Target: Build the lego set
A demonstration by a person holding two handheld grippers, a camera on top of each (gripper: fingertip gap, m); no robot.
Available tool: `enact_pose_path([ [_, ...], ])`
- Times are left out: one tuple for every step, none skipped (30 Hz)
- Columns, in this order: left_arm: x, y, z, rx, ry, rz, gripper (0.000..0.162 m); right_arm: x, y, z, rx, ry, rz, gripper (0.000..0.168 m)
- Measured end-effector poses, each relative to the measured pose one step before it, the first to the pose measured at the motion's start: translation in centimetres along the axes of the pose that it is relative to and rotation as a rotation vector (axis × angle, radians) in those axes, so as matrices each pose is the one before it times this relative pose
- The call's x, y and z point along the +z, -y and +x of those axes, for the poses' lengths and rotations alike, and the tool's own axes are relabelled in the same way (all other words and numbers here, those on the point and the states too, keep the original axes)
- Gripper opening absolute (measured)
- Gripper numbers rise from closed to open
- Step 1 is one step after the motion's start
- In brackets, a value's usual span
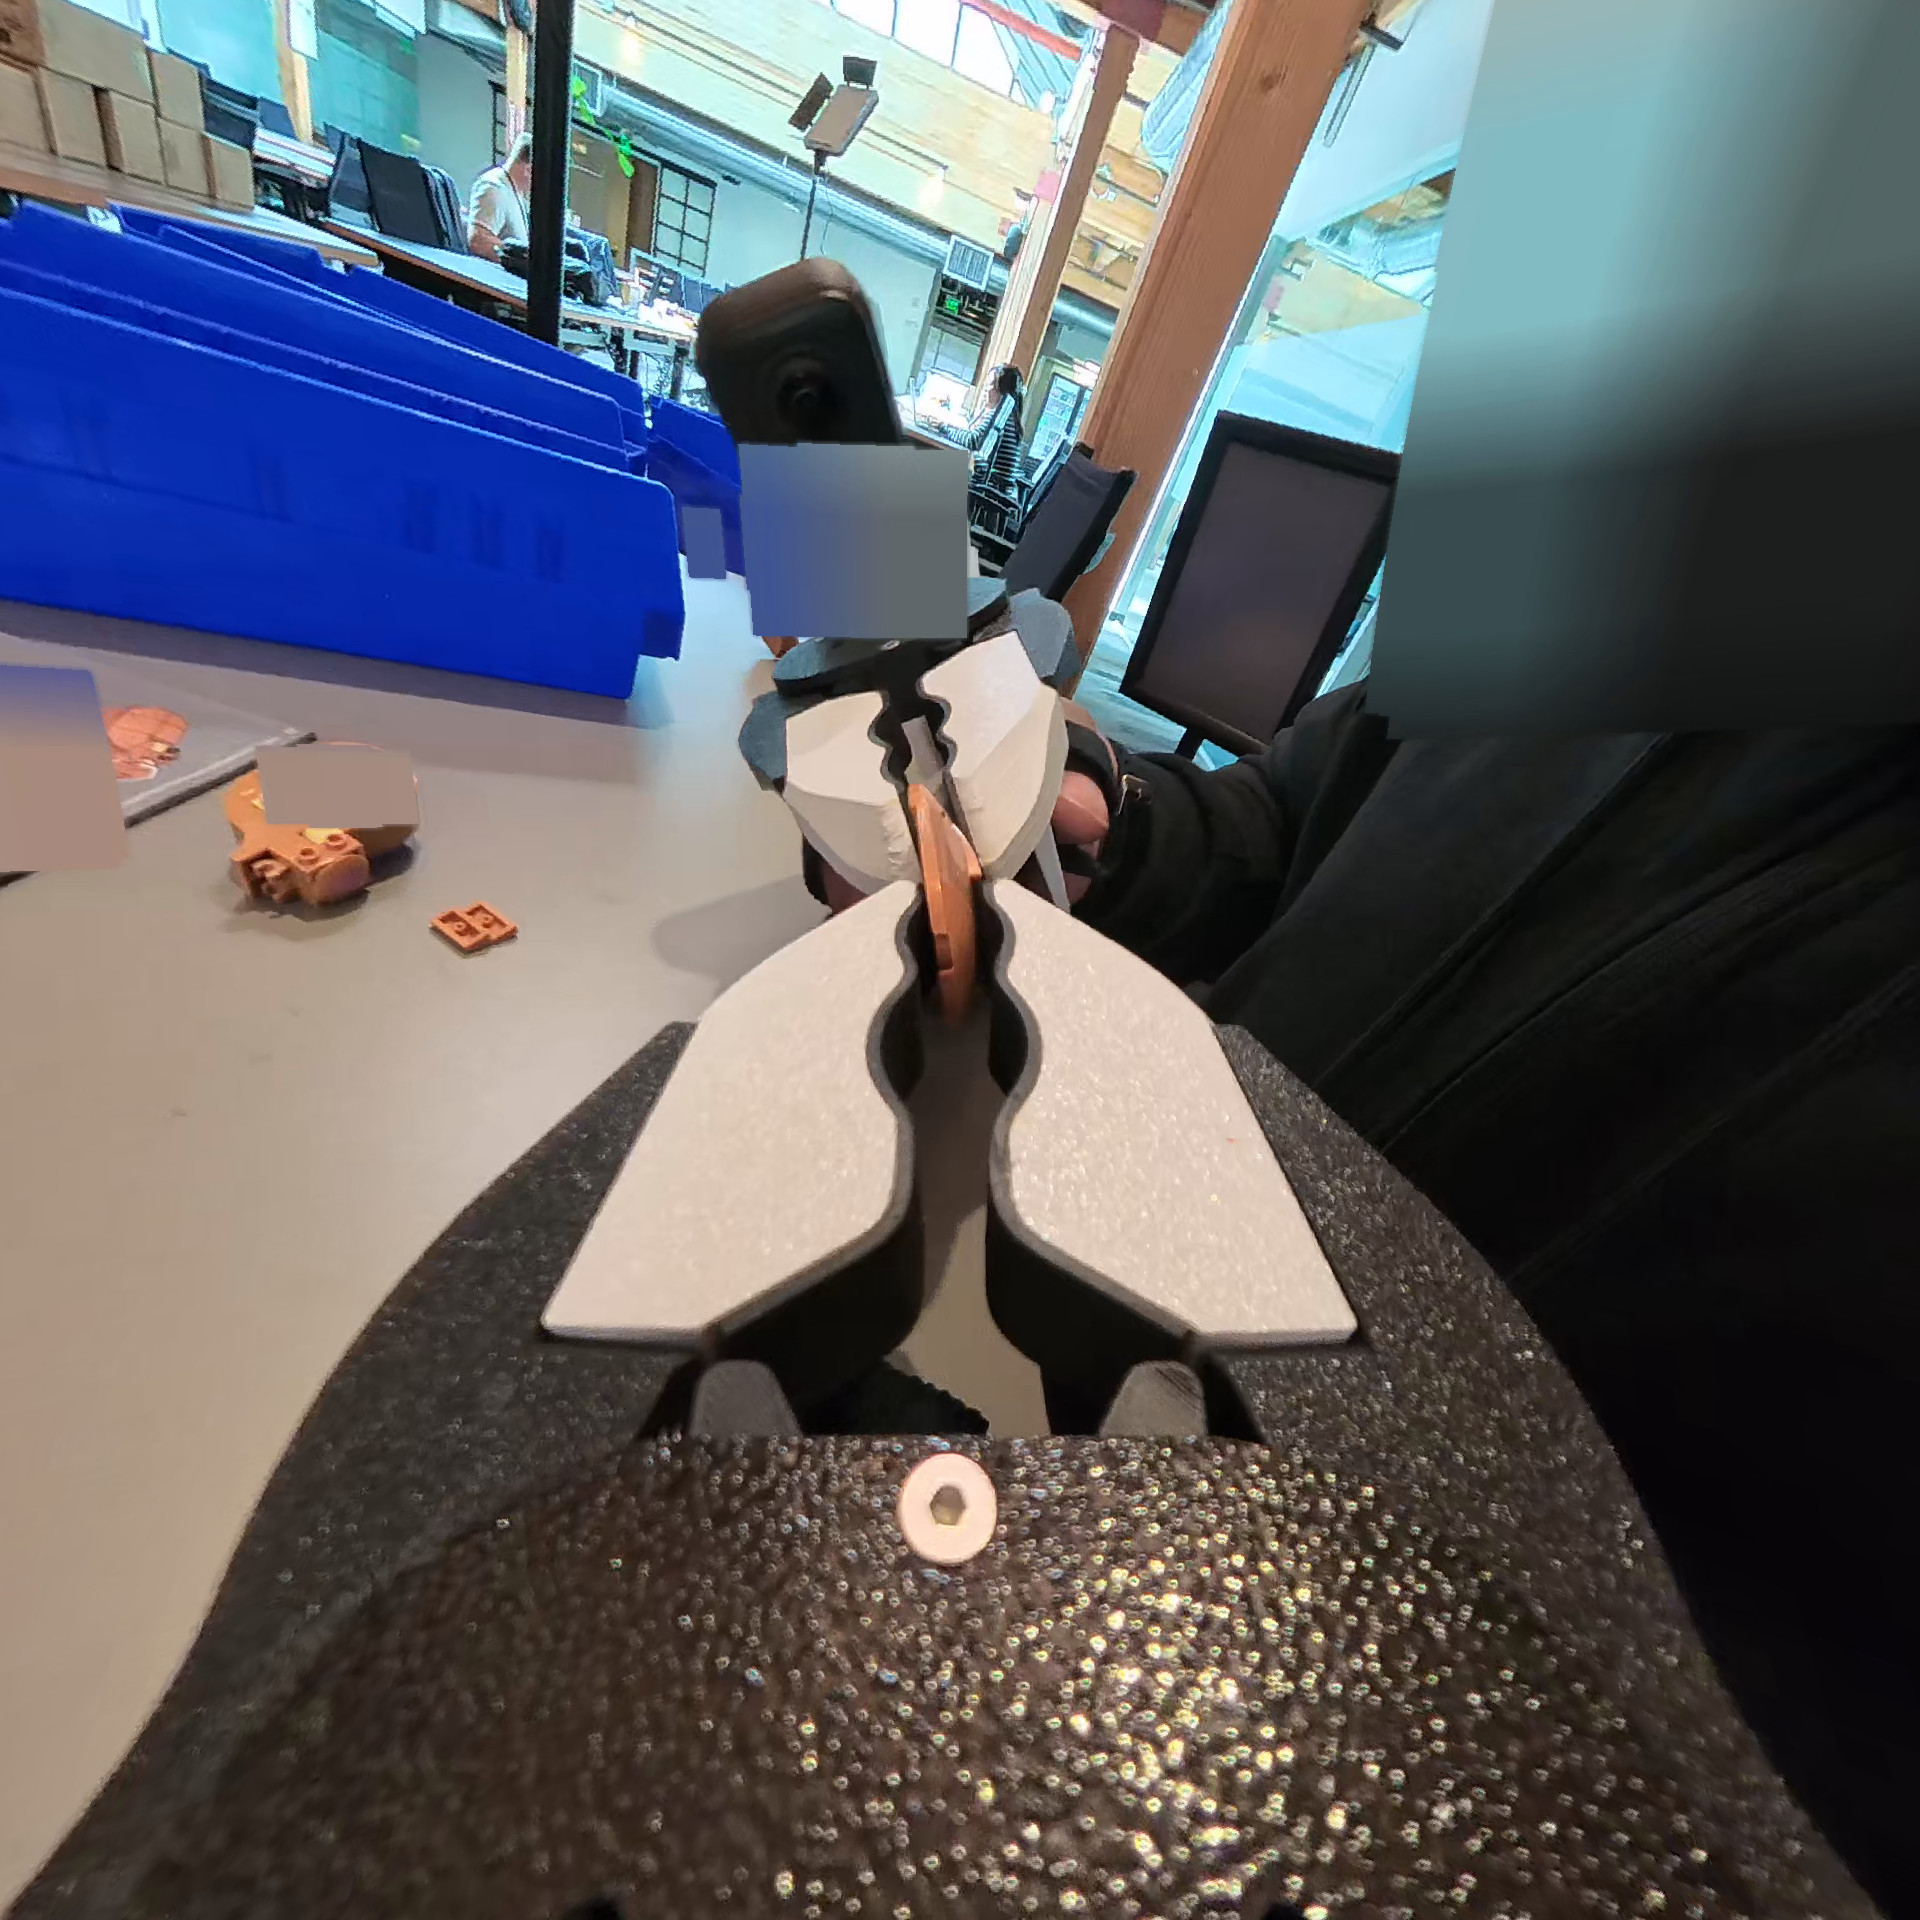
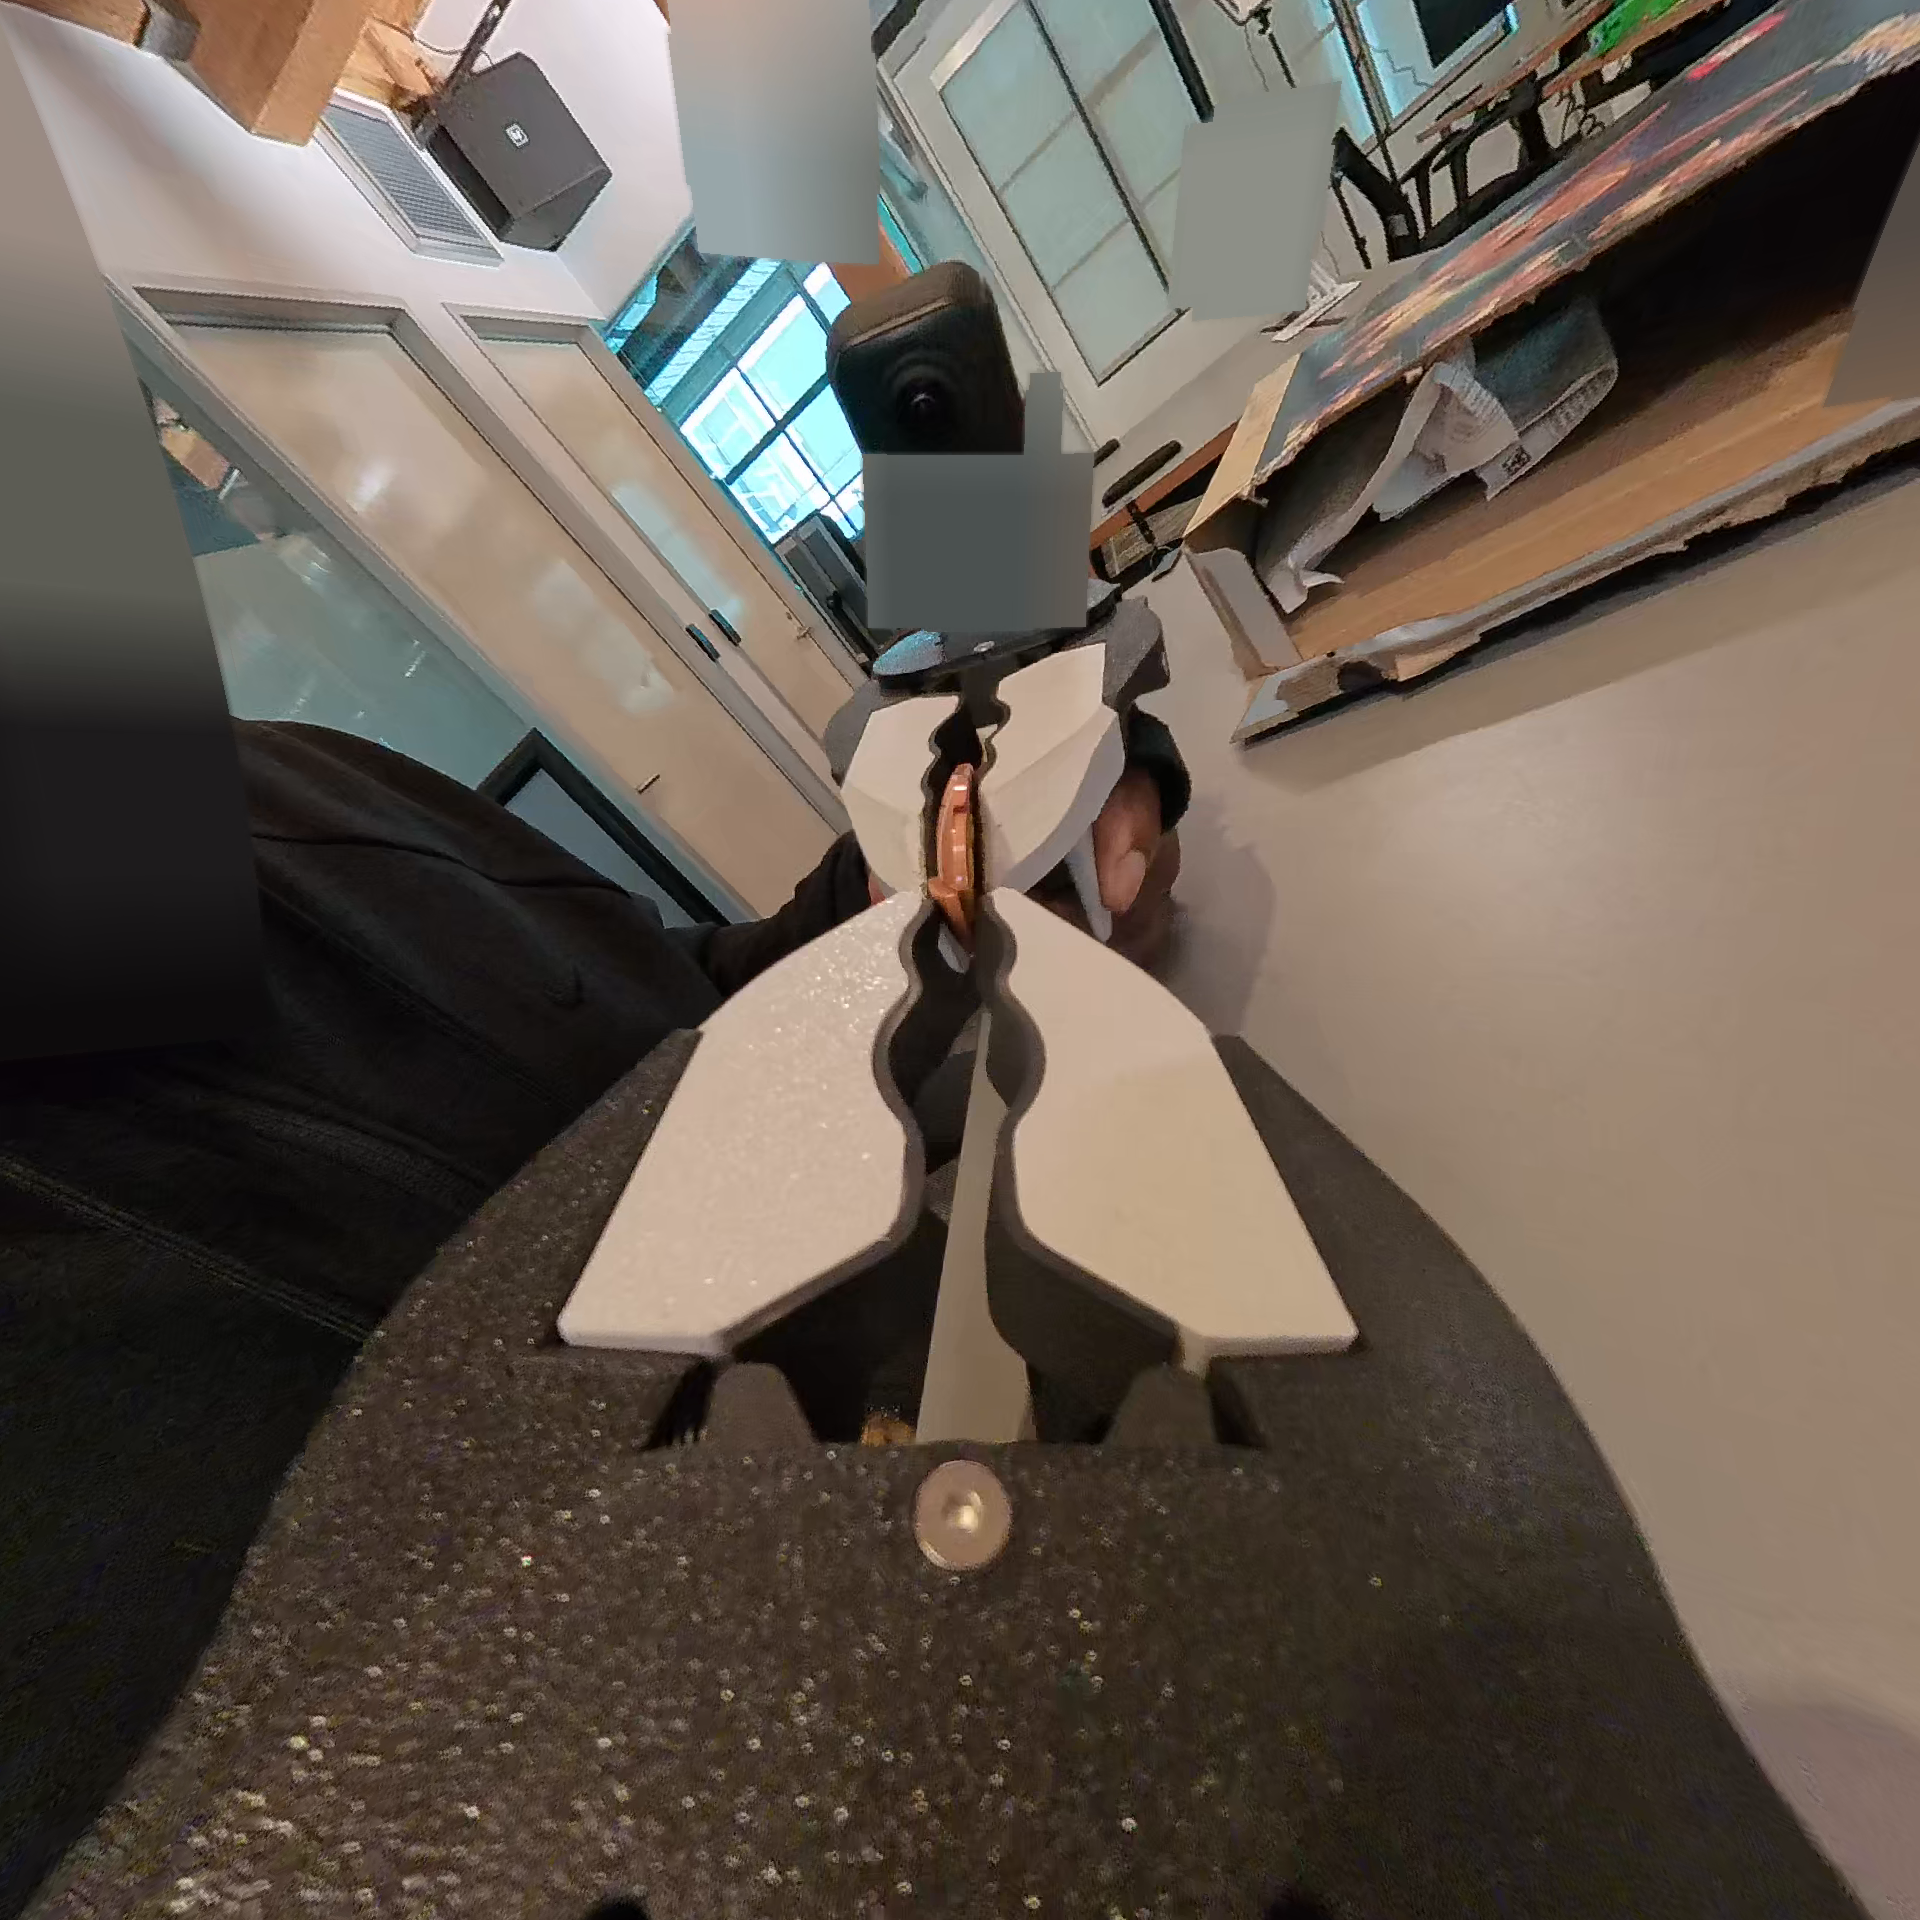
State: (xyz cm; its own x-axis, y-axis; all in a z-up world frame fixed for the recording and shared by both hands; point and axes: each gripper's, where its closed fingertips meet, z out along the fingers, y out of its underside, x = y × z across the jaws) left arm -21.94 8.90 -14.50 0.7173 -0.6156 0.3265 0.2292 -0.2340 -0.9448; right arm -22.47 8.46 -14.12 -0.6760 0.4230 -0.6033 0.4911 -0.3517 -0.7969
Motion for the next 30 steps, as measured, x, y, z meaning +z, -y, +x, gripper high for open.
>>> enact_pose_path([
  [0.013, -0.024, -0.020, 0.0065, 0.0033, -0.0033, 0.007, -0.026, -0.002, 0.023, 0.0071, 0.0018, -0.0010, 0.006],
  [0.017, -0.047, -0.033, 0.0098, 0.0047, -0.0045, 0.007, -0.013, -0.028, 0.018, 0.0093, 0.0012, -0.0023, 0.006],
  [-0.004, -0.014, -0.004, 0.0112, 0.0030, -0.0032, 0.007, -0.015, 0.004, -0.019, 0.0125, 0.0053, -0.0004, 0.006],
  [-0.001, -0.008, 0.024, 0.0108, 0.0010, -0.0028, 0.007, -0.004, -0.028, -0.033, 0.0102, 0.0061, -0.0007, 0.006],
  [-0.006, -0.065, -0.015, 0.0121, 0.0032, -0.0083, 0.007, 0.005, -0.066, 0.002, 0.0160, 0.0035, -0.0043, 0.006],
  [-0.012, -0.065, -0.015, 0.0150, 0.0042, -0.0077, 0.007, 0.018, -0.040, -0.029, 0.0061, 0.0036, -0.0029, 0.006],
  [-0.015, 0.007, 0.096, 0.0112, -0.0040, -0.0033, 0.008, 0.020, -0.058, -0.113, -0.0111, 0.0051, -0.0031, 0.006],
  [0.016, 0.025, 0.098, 0.0044, -0.0049, -0.0016, 0.008, -0.003, -0.001, -0.087, -0.0127, 0.0014, -0.0008, 0.006],
  [0.018, -0.038, -0.063, -0.0020, 0.0028, -0.0048, 0.007, -0.032, 0.033, 0.052, -0.0071, -0.0076, -0.0005, 0.006],
  [0.033, -0.076, -0.158, -0.0103, 0.0067, -0.0051, 0.008, -0.041, -0.004, 0.149, -0.0080, -0.0125, -0.0029, 0.006],
  [0.043, -0.063, -0.076, -0.0118, -0.0002, -0.0014, 0.008, -0.050, -0.012, 0.074, -0.0087, -0.0050, -0.0037, 0.006],
  [0.040, -0.031, -0.040, -0.0105, -0.0021, 0.0024, 0.008, -0.037, -0.019, 0.055, -0.0056, -0.0033, -0.0017, 0.006],
  [0.023, -0.064, -0.062, -0.0093, -0.0001, 0.0001, 0.008, -0.026, -0.057, 0.088, -0.0096, -0.0083, -0.0031, 0.006],
  [0.008, -0.056, -0.015, -0.0089, -0.0035, -0.0025, 0.008, -0.005, -0.043, 0.020, -0.0091, -0.0044, -0.0032, 0.006],
  [0.000, 0.008, 0.023, -0.0042, -0.0026, -0.0004, 0.008, -0.001, -0.005, 0.001, -0.0051, -0.0021, -0.0006, 0.006],
  [0.006, -0.015, -0.013, -0.0053, -0.0001, -0.0009, 0.008, 0.008, -0.014, 0.024, -0.0095, -0.0062, -0.0017, 0.006],
  [-0.001, -0.062, -0.016, -0.0123, -0.0036, -0.0039, 0.007, -0.001, -0.056, 0.042, -0.0187, -0.0099, -0.0066, 0.005],
  [0.019, -0.030, 0.008, -0.0146, -0.0055, -0.0013, 0.007, -0.013, -0.019, 0.026, -0.0187, -0.0089, -0.0048, 0.006],
  [0.017, -0.001, 0.012, -0.0130, -0.0043, 0.0018, 0.007, -0.011, -0.003, 0.018, -0.0112, -0.0067, -0.0029, 0.006],
  [0.009, -0.010, -0.025, -0.0126, -0.0027, 0.0006, 0.007, -0.015, -0.007, 0.047, -0.0046, -0.0049, -0.0026, 0.006],
  [0.014, -0.069, -0.072, -0.0113, -0.0005, -0.0037, 0.007, -0.009, -0.044, 0.101, -0.0026, -0.0057, -0.0039, 0.006],
  [0.032, -0.101, -0.189, -0.0119, 0.0071, -0.0072, 0.007, -0.034, -0.076, 0.217, -0.0035, -0.0114, -0.0034, 0.006],
  [0.053, -0.135, -0.252, -0.0146, 0.0107, -0.0099, 0.007, -0.056, -0.076, 0.262, -0.0017, -0.0124, -0.0036, 0.006],
  [0.074, -0.084, -0.201, -0.0094, 0.0097, -0.0072, 0.007, -0.064, -0.051, 0.193, 0.0027, -0.0066, -0.0015, 0.006],
  [0.060, -0.020, -0.136, -0.0033, 0.0060, -0.0025, 0.007, -0.065, 0.022, 0.115, 0.0068, -0.0010, 0.0013, 0.006],
  [0.041, 0.034, -0.126, 0.0010, 0.0048, -0.0006, 0.007, -0.035, 0.037, 0.109, 0.0043, -0.0020, 0.0012, 0.006],
  [0.025, 0.060, -0.136, 0.0004, 0.0038, 0.0007, 0.007, -0.035, 0.065, 0.107, 0.0019, -0.0031, 0.0013, 0.006],
  [0.008, 0.055, -0.057, -0.0001, -0.0030, 0.0010, 0.007, -0.010, 0.047, 0.049, -0.0003, 0.0011, -0.0012, 0.006],
  [0.027, 0.045, -0.081, -0.0010, -0.0014, -0.0004, 0.008, -0.027, 0.035, 0.068, -0.0004, -0.0011, -0.0035, 0.006],
  [0.013, 0.019, -0.072, -0.0004, -0.0024, -0.0015, 0.008, -0.020, 0.026, 0.051, -0.0037, -0.0005, -0.0055, 0.006],
])
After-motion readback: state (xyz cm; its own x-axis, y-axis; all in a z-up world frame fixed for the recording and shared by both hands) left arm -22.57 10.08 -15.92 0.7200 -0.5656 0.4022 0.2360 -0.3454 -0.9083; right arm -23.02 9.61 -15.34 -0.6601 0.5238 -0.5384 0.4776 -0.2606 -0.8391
